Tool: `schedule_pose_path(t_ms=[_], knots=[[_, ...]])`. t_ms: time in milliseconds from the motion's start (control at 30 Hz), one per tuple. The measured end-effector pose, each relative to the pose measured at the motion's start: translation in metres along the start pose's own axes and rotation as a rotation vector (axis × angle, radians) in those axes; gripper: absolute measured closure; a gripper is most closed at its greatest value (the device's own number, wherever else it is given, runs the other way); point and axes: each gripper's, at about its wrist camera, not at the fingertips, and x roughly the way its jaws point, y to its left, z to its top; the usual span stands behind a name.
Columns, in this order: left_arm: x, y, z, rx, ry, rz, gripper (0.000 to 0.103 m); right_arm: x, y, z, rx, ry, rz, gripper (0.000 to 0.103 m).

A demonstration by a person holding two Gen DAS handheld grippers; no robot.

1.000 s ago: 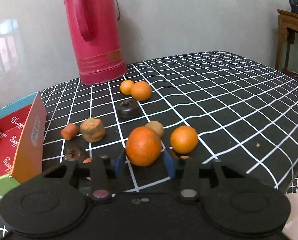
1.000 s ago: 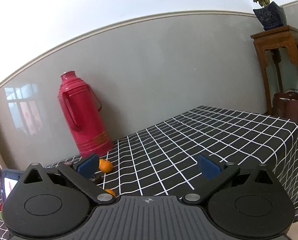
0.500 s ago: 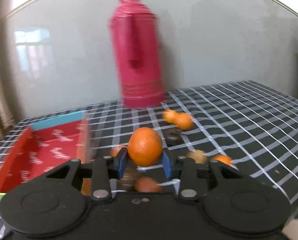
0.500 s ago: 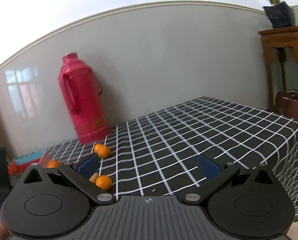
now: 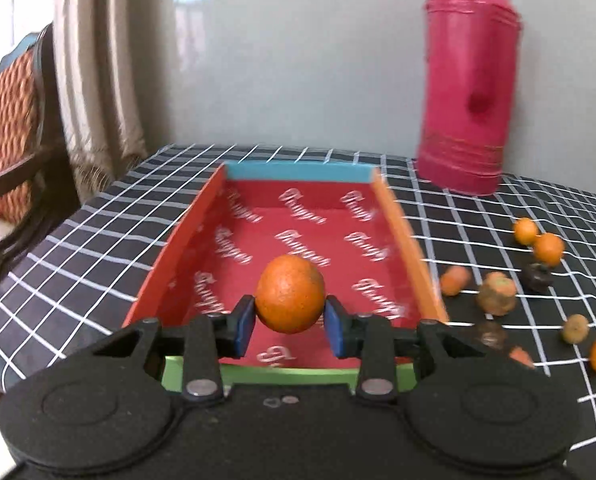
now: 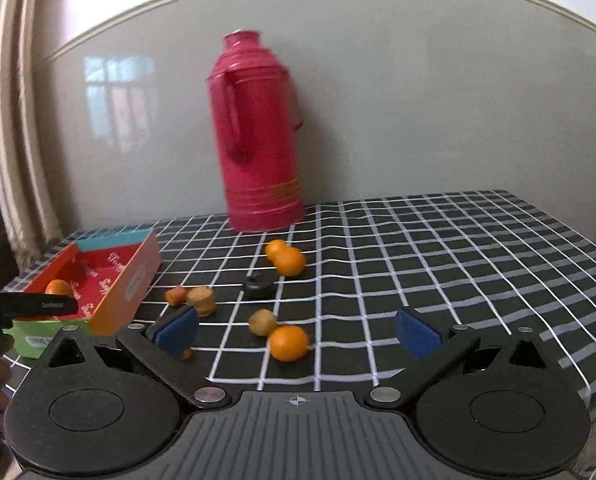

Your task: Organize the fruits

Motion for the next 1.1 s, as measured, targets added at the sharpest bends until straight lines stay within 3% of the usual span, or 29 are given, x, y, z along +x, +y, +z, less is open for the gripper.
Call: schedule_pose_path(t_ms=[100,167,233,300,433,800,833,867,933,1100], knots=[[0.007,0.007,-0.001,-0.028,0.036,0.022,0.073,0.022,0.004,0.007,-0.057,0.009,0.027,0.000],[0.006,0.009,-0.001,-0.036,0.041,0.039,0.066,0.040,0.003,0.008,-0.077,0.032,0.045,0.000],[0.007,0.011,0.000,-0.043,0.047,0.047,0.040,0.055,-0.002,0.003,-0.069,0.072,0.053,0.000],[0.009,0.014,0.001,-0.044,0.039,0.073,0.023,0.063,-0.009,-0.007,-0.041,0.093,0.060,0.000],[0.011,0.019,0.003,-0.041,0.020,0.090,0.024,0.066,-0.018,-0.015,0.017,0.082,0.108,0.000],[0.016,0.031,0.003,-0.038,0.009,0.089,0.024,0.081,-0.006,-0.019,-0.060,0.099,0.106,0.000],[0.015,0.030,0.003,-0.033,0.007,0.090,0.024,0.084,-0.006,-0.019,-0.059,0.101,0.103,0.003],[0.014,0.029,0.002,-0.028,0.004,0.091,0.024,0.085,-0.007,-0.020,-0.056,0.103,0.099,0.028],[0.011,0.031,0.002,-0.031,-0.006,0.078,0.024,0.092,-0.009,-0.020,-0.043,0.139,0.101,0.063],[-0.007,0.031,0.001,-0.020,-0.061,0.040,0.021,0.101,-0.016,-0.022,-0.011,0.171,0.095,0.063]])
